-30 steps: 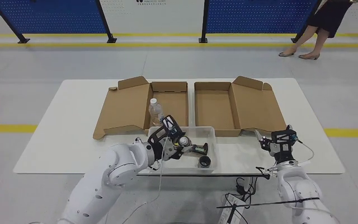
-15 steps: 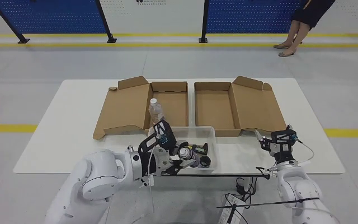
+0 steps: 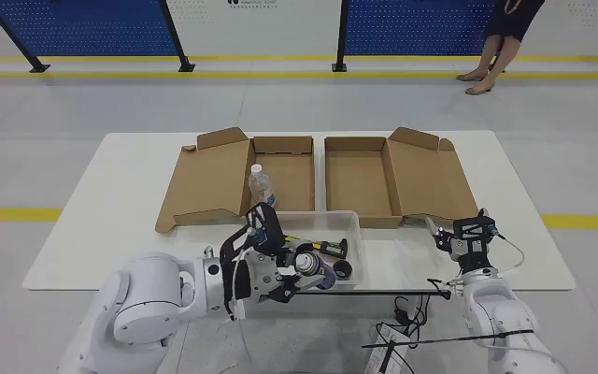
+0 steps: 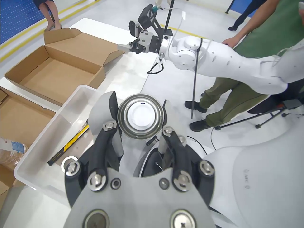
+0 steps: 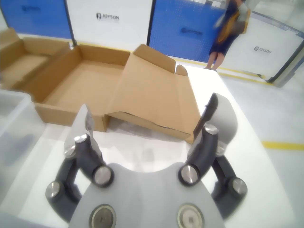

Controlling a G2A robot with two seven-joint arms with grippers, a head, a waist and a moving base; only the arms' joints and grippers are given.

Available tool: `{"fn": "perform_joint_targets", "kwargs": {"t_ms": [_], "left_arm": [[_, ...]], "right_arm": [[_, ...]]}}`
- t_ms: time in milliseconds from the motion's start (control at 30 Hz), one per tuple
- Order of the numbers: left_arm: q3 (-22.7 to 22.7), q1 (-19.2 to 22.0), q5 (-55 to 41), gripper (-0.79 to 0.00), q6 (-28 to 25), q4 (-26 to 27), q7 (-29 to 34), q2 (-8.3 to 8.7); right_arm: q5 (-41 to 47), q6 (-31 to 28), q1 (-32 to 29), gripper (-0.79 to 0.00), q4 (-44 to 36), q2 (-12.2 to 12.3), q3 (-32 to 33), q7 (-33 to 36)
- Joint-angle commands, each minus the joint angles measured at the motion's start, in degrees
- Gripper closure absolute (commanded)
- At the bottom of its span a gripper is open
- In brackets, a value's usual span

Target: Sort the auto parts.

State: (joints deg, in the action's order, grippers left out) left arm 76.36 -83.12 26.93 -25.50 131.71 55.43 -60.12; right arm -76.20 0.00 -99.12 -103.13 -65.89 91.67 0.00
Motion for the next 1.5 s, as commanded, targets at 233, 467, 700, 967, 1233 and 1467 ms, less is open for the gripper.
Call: {"fn": "perform_joint_targets", "kwargs": {"t_ms": [233,467,700,967,1233,1467], "left_arm": [[-0.83,0.02,1.00,0.000,-0.45,-0.91,-0.77,0.43],[-1.56,0.68,2.56,0.000,-0.85,-2.01,-2.53,0.64],[-2.96,2.38,6.31,0.000,-1.18,-4.37,-5.33,0.67],[-7.05,6.88,13.48,0.000,0.37,-10.46,-12.01,0.00],[-13.05,14.30,21.44,0.000,2.00,-20.12,-18.57,-1.33],[-18.58,21.28,27.24,0.000,4.36,-30.36,-22.82,-2.97]], "right_arm": [[0.00,0.00,0.00,-0.785,0.00,0.00,0.00,0.00],[0.00,0.00,0.00,-0.785,0.00,0.00,0.00,0.00],[0.00,0.00,0.00,-0.785,0.00,0.00,0.00,0.00],[0.00,0.00,0.00,-0.785,0.00,0.00,0.00,0.00],[0.00,0.00,0.00,-0.785,0.00,0.00,0.00,0.00],[0.00,0.00,0.00,-0.785,0.00,0.00,0.00,0.00]]}}
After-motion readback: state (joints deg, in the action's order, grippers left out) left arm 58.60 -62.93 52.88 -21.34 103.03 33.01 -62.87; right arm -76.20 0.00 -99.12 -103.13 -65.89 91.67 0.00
